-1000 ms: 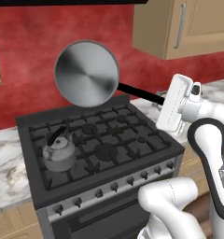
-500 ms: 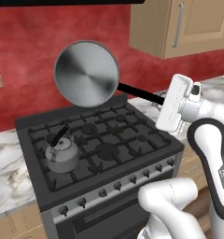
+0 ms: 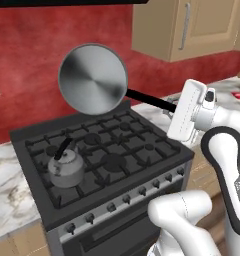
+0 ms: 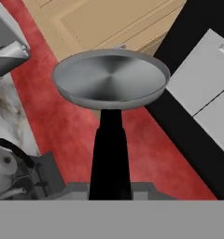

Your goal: Pick the pan from the cabinet and place it on the stove. Then turn on the stove burner for the pan.

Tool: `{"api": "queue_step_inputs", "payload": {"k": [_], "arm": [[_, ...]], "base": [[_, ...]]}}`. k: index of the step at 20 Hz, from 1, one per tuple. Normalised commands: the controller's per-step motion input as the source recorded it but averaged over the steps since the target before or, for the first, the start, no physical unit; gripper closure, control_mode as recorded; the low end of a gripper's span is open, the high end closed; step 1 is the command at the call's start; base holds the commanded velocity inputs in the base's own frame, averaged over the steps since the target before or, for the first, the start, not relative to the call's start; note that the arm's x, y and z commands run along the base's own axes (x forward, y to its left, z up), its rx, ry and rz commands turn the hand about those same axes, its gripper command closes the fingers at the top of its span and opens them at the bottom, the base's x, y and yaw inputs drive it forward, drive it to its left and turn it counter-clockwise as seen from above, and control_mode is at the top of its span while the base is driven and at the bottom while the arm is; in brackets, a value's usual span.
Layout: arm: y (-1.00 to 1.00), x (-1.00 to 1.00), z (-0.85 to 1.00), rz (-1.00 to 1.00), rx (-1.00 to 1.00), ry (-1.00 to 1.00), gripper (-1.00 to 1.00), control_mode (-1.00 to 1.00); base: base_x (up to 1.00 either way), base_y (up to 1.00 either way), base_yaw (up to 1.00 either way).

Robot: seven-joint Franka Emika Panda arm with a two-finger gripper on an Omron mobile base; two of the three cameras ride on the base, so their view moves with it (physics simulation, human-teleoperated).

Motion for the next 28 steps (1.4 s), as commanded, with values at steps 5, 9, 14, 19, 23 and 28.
{"api": "queue_step_inputs", "payload": {"k": [5,9,14,19,23,28], "arm": [[0.00,0.00,0.00,0.00,0.00,0.00,1.00,1.00],[0.00,0.00,0.00,0.00,0.00,0.00,1.00,1.00],[0.00,0.00,0.00,0.00,0.00,0.00,1.00,1.00],[0.00,0.00,0.00,0.00,0.00,0.00,1.00,1.00],[0.00,0.00,0.00,0.00,0.00,0.00,1.00,1.00],[0.00,0.00,0.00,0.00,0.00,0.00,1.00,1.00]], "base": [[0.02,0.36,-0.15],[0.04,0.42,-0.13],[0.00,0.50,-0.07],[0.19,0.38,-0.02],[0.44,0.25,0.00],[0.42,0.05,0.05]]}}
